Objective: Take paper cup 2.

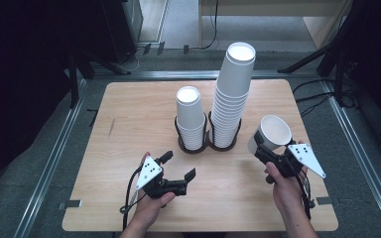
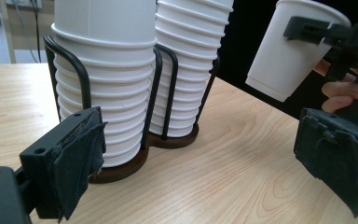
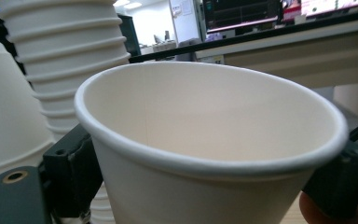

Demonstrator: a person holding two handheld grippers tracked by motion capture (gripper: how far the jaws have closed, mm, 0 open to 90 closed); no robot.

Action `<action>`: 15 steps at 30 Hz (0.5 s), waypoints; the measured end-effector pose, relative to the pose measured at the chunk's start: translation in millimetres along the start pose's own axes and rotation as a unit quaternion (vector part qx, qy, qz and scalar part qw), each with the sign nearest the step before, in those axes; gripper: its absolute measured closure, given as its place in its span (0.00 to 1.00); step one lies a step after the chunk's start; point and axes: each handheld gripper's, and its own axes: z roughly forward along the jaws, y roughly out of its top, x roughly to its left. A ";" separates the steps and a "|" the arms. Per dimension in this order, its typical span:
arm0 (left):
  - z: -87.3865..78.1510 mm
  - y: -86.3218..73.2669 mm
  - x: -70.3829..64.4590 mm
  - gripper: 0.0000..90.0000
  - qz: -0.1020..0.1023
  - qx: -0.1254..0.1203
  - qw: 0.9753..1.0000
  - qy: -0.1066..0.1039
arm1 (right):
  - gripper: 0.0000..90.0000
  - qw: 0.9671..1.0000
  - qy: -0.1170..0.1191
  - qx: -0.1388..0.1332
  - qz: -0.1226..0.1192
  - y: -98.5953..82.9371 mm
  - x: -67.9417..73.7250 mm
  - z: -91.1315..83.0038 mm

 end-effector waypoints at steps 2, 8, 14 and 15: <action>0.2 -0.3 -0.2 0.02 0.000 0.001 1.000 0.000 | 0.14 1.000 -0.003 0.002 -0.005 -1.2 -1.4 0.8; 0.4 -0.7 -0.1 0.02 0.000 0.002 1.000 0.001 | 0.14 0.999 -0.017 0.000 -0.029 -11.1 -10.9 7.2; 0.6 -0.8 0.2 0.02 -0.001 0.001 1.000 0.001 | 0.14 0.998 -0.025 0.004 -0.056 -17.5 -18.0 12.7; 0.7 -0.8 -0.1 0.02 -0.001 0.001 1.000 0.001 | 0.14 0.998 -0.024 0.004 -0.058 -18.3 -19.1 13.3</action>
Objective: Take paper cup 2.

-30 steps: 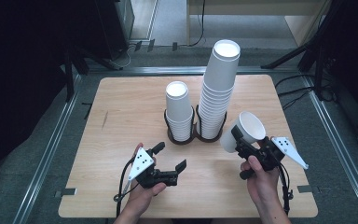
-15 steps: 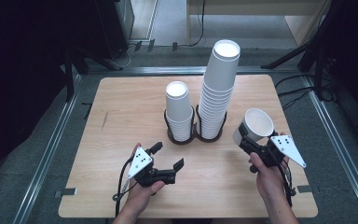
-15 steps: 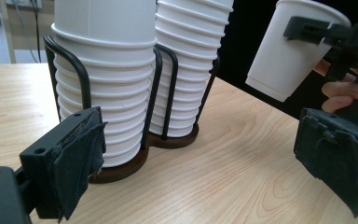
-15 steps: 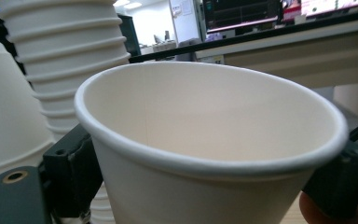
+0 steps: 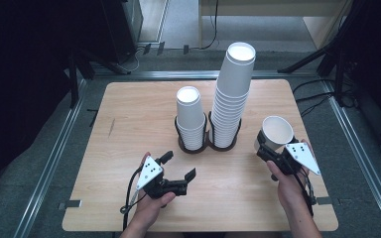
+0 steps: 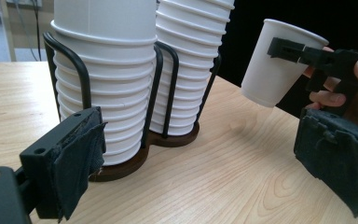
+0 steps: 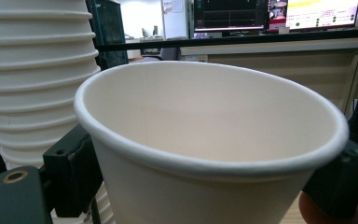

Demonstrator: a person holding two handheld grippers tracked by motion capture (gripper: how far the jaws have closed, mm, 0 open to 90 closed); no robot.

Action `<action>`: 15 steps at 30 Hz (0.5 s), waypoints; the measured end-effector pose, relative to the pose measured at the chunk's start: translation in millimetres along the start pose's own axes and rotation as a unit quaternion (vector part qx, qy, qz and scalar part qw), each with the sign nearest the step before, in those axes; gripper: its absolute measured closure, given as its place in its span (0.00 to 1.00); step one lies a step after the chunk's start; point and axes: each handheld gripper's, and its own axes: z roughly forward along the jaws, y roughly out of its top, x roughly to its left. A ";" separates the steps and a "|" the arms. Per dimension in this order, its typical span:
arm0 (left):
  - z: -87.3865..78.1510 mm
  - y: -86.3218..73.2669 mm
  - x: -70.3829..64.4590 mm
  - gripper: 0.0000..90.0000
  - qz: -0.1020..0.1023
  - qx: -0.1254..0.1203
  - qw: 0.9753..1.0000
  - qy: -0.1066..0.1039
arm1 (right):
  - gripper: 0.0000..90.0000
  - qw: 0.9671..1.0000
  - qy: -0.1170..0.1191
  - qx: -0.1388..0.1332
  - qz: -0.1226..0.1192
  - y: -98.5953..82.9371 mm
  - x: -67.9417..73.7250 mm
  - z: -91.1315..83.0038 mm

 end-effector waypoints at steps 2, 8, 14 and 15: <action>0.3 0.0 -0.7 0.02 0.001 0.001 1.000 0.000 | 0.14 1.000 0.000 -0.001 -0.001 -1.4 -1.0 0.9; 1.0 -0.1 -1.4 0.02 0.002 0.000 1.000 -0.002 | 0.14 1.000 -0.019 0.010 -0.009 -16.9 -11.8 7.6; 1.4 -0.4 -0.5 0.02 0.000 0.003 1.000 0.001 | 0.14 0.999 -0.032 0.018 -0.009 -24.1 -19.1 11.1; 1.4 -0.4 -0.5 0.02 0.000 0.003 1.000 0.001 | 0.14 0.999 -0.033 0.018 -0.014 -24.9 -20.0 11.5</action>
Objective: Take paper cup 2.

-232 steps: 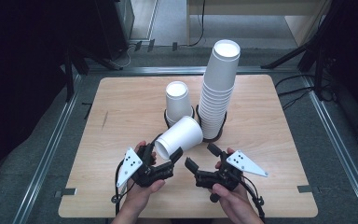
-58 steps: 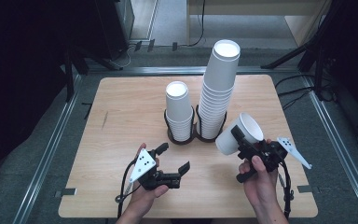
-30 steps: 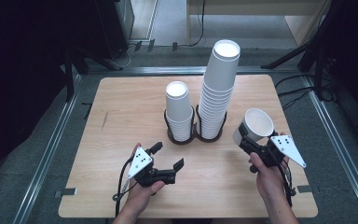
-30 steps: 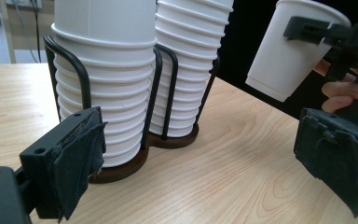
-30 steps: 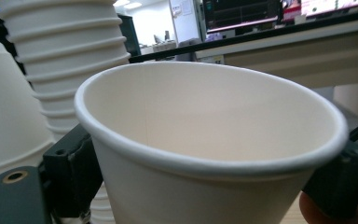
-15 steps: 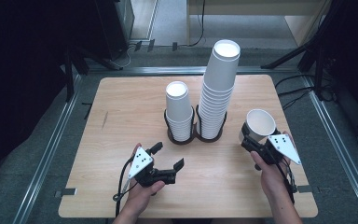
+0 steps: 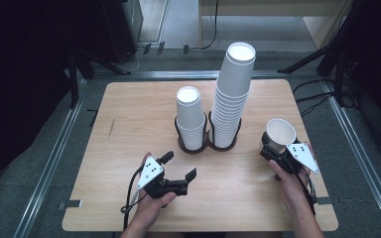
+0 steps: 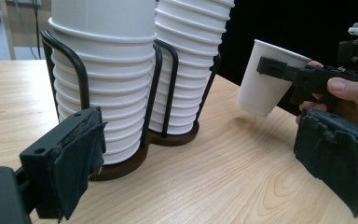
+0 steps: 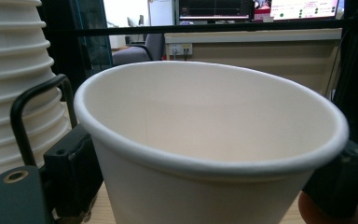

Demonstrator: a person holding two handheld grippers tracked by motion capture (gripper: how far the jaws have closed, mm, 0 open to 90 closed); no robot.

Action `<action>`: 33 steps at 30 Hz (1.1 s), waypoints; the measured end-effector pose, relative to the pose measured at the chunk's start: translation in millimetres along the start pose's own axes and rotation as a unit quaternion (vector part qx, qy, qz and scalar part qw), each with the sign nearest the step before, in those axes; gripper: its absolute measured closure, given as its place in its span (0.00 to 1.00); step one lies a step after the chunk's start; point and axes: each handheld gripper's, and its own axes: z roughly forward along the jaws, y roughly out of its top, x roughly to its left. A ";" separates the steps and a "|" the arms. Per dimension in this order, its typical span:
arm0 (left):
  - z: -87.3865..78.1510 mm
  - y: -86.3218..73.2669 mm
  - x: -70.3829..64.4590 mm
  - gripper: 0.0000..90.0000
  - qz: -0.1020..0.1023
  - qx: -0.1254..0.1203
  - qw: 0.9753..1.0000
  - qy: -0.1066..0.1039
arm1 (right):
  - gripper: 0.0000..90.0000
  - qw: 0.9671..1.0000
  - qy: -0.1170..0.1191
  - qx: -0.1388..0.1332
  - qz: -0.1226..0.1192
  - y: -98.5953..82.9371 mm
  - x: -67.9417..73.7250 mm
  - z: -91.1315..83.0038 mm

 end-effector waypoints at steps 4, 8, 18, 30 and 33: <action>0.4 -0.2 -0.7 0.02 -0.002 0.001 1.000 -0.001 | 0.14 1.000 -0.004 0.006 -0.015 -2.6 -1.2 1.3; 1.2 -0.8 -2.4 0.02 0.002 0.003 1.000 -0.002 | 0.14 1.000 -0.005 0.013 -0.024 -4.8 -2.9 2.4; 1.6 -1.1 -2.4 0.02 0.001 0.006 1.000 -0.001 | 0.14 0.999 -0.013 0.032 -0.041 -11.9 -4.5 5.6; 2.4 -1.5 -3.3 0.02 0.000 0.008 1.000 -0.003 | 0.14 0.998 -0.015 0.044 -0.039 -14.3 -5.0 5.8; 2.3 -1.5 -3.3 0.02 0.001 0.008 1.000 -0.003 | 0.13 0.998 -0.015 0.046 -0.041 -15.2 -4.8 6.0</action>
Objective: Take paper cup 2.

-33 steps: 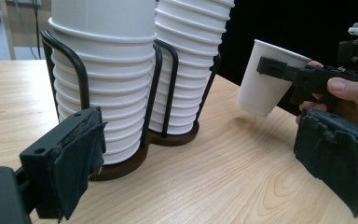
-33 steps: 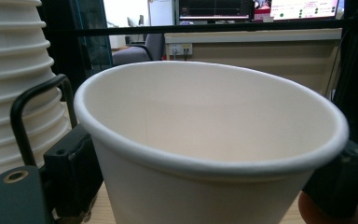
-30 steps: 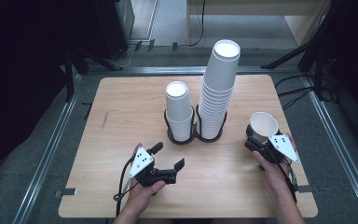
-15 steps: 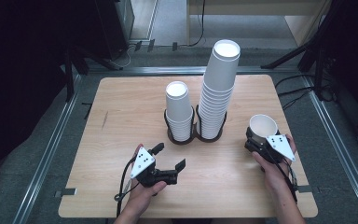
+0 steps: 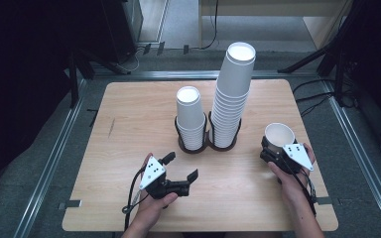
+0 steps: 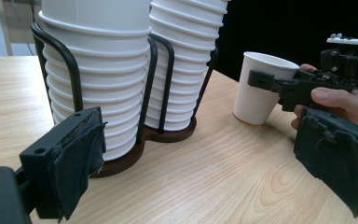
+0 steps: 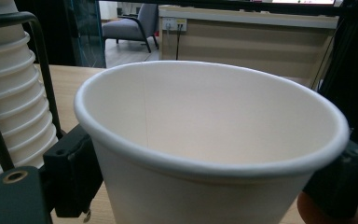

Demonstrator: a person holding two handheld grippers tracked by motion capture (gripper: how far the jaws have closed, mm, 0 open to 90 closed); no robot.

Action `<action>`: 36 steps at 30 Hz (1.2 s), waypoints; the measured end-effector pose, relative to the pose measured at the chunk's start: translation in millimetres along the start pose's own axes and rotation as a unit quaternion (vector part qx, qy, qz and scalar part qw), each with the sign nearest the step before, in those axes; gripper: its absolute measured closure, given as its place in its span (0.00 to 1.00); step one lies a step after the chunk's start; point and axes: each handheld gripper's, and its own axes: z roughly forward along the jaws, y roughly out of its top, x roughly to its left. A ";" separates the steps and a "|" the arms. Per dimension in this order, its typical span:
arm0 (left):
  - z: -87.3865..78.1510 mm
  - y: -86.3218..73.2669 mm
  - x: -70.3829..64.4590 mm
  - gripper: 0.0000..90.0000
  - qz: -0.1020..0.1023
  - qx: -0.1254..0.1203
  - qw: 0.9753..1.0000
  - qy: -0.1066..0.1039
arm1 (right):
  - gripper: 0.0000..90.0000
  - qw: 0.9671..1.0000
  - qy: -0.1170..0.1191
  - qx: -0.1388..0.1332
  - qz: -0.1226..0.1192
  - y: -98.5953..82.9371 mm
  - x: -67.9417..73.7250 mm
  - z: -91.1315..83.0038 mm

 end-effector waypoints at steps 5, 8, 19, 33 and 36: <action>0.4 -0.2 -0.3 0.02 0.001 0.000 1.000 -0.001 | 0.13 1.000 -0.001 0.006 0.001 -0.3 0.0 0.3; 0.5 -0.5 -0.6 0.02 0.001 0.001 1.000 -0.001 | 0.13 1.000 -0.004 0.007 0.006 -0.2 -0.6 0.4; 0.7 -0.6 -1.2 0.02 0.001 0.002 1.000 -0.003 | 0.12 1.000 0.000 0.009 0.021 0.4 -0.8 0.0; 0.6 -0.4 -0.8 0.02 0.000 0.002 1.000 -0.003 | 0.00 0.997 0.037 0.003 0.062 7.3 -1.6 -4.0; 0.5 -0.3 -0.9 0.02 0.000 0.001 1.000 -0.003 | 0.00 0.997 0.042 0.003 0.065 7.9 -2.5 -4.6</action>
